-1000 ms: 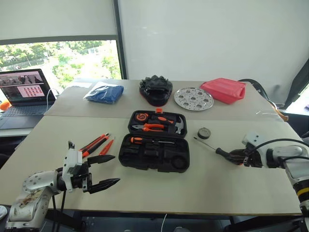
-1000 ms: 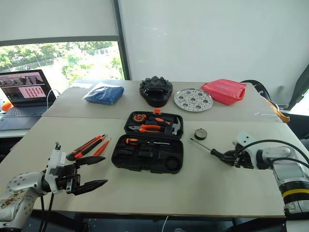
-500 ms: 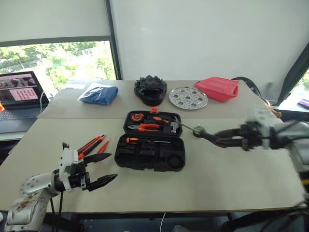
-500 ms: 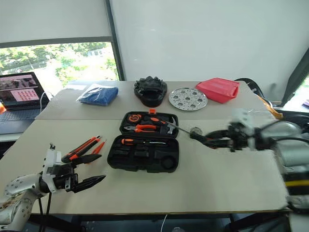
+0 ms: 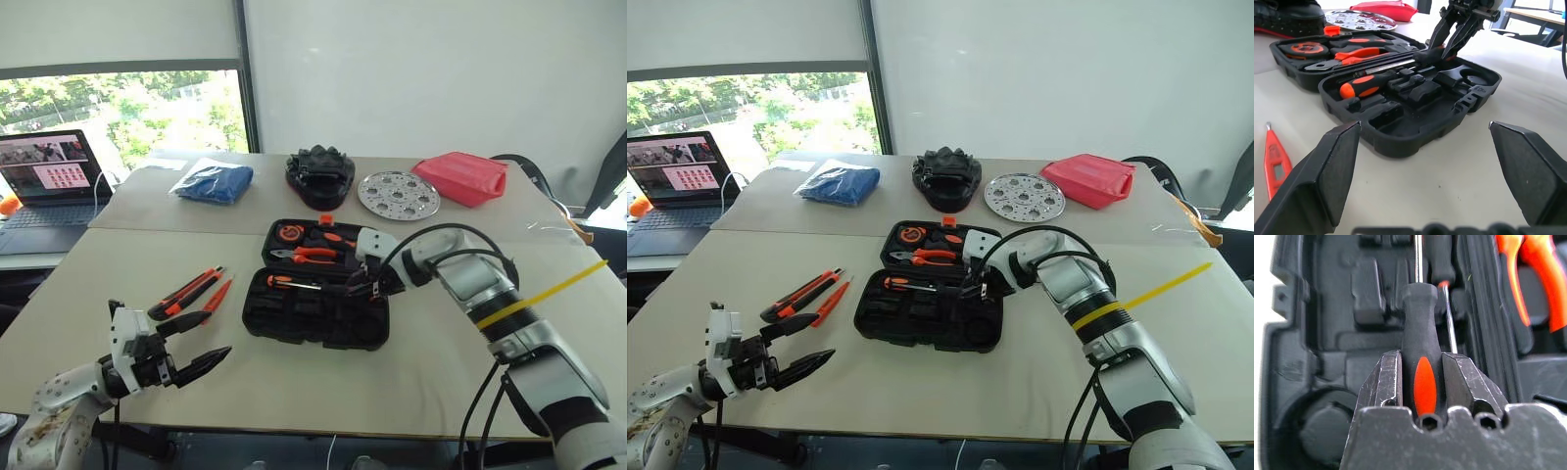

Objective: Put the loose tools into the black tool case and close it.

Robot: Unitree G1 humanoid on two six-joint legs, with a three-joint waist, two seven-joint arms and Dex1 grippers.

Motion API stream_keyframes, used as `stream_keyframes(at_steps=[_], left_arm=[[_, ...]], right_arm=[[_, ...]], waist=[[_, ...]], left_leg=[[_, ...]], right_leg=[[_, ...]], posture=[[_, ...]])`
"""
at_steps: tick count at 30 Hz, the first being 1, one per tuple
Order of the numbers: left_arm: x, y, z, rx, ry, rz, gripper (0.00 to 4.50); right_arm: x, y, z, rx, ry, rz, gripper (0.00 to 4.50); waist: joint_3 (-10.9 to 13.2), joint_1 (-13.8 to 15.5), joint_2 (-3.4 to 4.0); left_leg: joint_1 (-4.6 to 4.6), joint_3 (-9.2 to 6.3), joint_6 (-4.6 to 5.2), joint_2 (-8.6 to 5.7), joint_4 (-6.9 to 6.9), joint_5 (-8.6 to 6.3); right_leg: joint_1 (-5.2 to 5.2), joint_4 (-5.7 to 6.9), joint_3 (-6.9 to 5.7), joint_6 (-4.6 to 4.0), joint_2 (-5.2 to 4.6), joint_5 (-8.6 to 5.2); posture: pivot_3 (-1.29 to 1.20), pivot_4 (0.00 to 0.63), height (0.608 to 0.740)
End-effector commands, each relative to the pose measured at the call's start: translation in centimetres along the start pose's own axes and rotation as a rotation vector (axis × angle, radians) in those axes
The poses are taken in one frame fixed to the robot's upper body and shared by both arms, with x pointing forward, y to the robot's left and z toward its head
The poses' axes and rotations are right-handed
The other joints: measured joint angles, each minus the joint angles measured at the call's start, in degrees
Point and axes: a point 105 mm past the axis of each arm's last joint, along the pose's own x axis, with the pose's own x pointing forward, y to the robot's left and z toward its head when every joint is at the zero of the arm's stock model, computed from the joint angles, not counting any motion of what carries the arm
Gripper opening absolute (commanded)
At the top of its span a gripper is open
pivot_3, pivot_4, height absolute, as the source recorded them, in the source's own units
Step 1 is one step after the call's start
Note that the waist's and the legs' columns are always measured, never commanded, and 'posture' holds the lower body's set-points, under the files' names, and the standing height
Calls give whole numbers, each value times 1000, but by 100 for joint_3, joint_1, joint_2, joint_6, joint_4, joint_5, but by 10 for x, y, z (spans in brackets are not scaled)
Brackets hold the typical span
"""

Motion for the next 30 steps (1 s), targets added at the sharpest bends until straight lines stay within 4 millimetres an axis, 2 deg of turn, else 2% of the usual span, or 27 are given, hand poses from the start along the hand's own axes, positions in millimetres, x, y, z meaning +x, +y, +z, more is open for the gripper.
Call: stream_keyframes(at_steps=[1,17,21,22,25,30], left_arm=[[-1,-3,10,40,-25,6,4500],[-3,-4,12,58,-13,22,4500],[-4,-2,13,65,-12,26,4500],[-4,-1,14,66,-12,27,4500],[-4,-1,14,67,-10,29,4500],[-6,0,13,68,-7,36,4500]], right_arm=[[0,-5,2,-44,22,-5,904],[0,-4,-22,9,107,25,904],[0,-5,-22,27,81,13,904],[-1,-6,-21,21,72,12,1704],[-10,-6,-9,-9,14,17,2733],[-31,-2,9,-45,-78,39,2733]], waist=[[0,-23,-1],[0,-42,-1],[0,-32,-1],[0,-28,-1],[0,-35,-1],[0,-52,0]], left_leg=[[0,-1,0,-1,0,0],[23,3,-4,-7,2,3],[23,4,-4,-8,2,3],[23,4,-4,-8,2,3],[22,4,-4,-9,1,3],[16,1,-4,-8,-5,3]], right_leg=[[2,0,-2,0,-1,0],[24,3,-11,-2,-4,2],[25,3,-12,-2,-4,2],[25,3,-12,-2,-4,2],[25,1,-13,-2,-4,2],[17,-1,-14,-2,-3,2]], posture=[[0,150,740],[0,150,740],[0,150,740],[0,150,740],[0,150,740],[0,150,740]])
